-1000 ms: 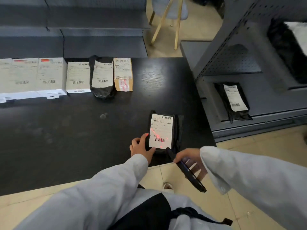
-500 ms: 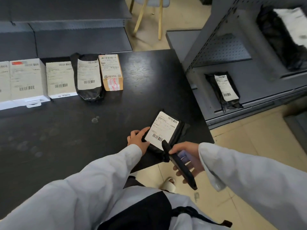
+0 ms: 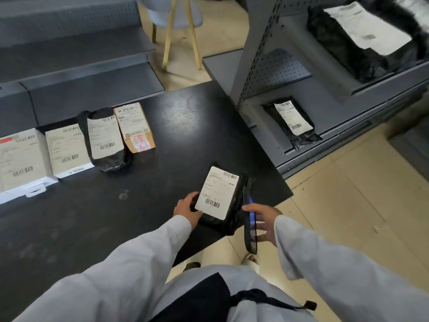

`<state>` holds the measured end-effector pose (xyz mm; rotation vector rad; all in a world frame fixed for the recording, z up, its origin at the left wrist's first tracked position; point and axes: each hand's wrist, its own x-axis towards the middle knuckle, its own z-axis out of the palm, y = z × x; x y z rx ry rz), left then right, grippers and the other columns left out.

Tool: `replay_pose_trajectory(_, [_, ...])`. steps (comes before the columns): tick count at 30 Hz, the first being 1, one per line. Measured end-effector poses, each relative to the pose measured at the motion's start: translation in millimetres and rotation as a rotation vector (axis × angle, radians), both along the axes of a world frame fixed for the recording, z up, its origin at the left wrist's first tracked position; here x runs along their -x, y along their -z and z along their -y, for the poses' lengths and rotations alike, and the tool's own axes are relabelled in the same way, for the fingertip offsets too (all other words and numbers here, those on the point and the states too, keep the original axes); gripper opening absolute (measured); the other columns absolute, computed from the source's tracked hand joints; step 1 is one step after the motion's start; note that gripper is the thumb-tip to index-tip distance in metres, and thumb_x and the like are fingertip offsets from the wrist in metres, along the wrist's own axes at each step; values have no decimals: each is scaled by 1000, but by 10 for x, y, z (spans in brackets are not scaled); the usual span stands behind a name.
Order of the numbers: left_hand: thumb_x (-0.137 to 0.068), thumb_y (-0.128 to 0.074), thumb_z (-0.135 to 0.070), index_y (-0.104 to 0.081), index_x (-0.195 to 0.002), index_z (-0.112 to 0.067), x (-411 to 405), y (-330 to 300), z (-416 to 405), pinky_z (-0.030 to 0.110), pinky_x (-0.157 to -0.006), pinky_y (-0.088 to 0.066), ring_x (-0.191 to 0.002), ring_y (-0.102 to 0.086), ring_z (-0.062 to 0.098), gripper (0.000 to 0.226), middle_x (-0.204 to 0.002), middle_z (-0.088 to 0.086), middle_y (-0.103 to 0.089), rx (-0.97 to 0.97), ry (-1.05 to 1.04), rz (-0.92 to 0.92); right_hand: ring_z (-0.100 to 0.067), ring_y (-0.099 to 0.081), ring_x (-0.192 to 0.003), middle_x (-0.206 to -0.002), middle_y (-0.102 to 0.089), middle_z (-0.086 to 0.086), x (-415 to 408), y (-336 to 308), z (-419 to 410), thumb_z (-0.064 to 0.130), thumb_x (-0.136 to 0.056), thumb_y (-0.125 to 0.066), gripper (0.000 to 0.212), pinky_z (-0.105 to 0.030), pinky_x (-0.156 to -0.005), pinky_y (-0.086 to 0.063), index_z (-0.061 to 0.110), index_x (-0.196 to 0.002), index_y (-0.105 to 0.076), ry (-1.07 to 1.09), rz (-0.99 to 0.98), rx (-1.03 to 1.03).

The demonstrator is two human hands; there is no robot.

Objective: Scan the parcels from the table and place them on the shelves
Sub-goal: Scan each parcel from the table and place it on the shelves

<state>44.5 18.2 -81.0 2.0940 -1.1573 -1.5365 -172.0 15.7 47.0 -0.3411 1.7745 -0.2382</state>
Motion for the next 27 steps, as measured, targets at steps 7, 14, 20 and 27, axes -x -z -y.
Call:
replay_pose_trajectory(7, [-87, -68, -15, -47, -136, -34, 19, -198, 33, 48, -105, -47, -125, -54, 28, 57, -136, 4, -56, -61, 19, 15, -33, -68, -69, -89, -72, -21, -52, 291, 73, 25, -67, -88, 59, -49, -77, -61, 5, -115, -61, 294, -10, 67])
replay_pose_trajectory(14, [-90, -64, -9, -43, -146, -23, 51, -406, 266, 42, -110, -41, -129, -52, 27, 62, -141, 2, -55, -132, -33, -64, -39, -72, -86, -99, -75, -20, -92, 670, 128, 48, -25, -85, 86, -57, -84, -59, 10, -100, -67, 264, 78, 103])
replay_pose_trajectory(20, [-91, -60, -1, -58, -134, -21, 286, -574, 249, 41, -105, -46, -123, -57, 26, 47, -130, 1, -64, -183, 5, -118, -35, -72, -92, -103, -74, -14, -101, 577, 50, 51, -30, -80, 86, -52, -86, -59, 14, -107, -66, 242, 141, 100])
replay_pose_trajectory(27, [-94, -58, -3, -56, -133, -27, 696, -831, 131, 43, -105, -44, -125, -54, 22, 46, -128, -5, -63, -106, 105, -82, -36, -69, -94, -103, -73, -15, 289, 132, -179, 38, -49, -82, 67, -56, -88, -58, 11, -108, -65, 361, 167, 138])
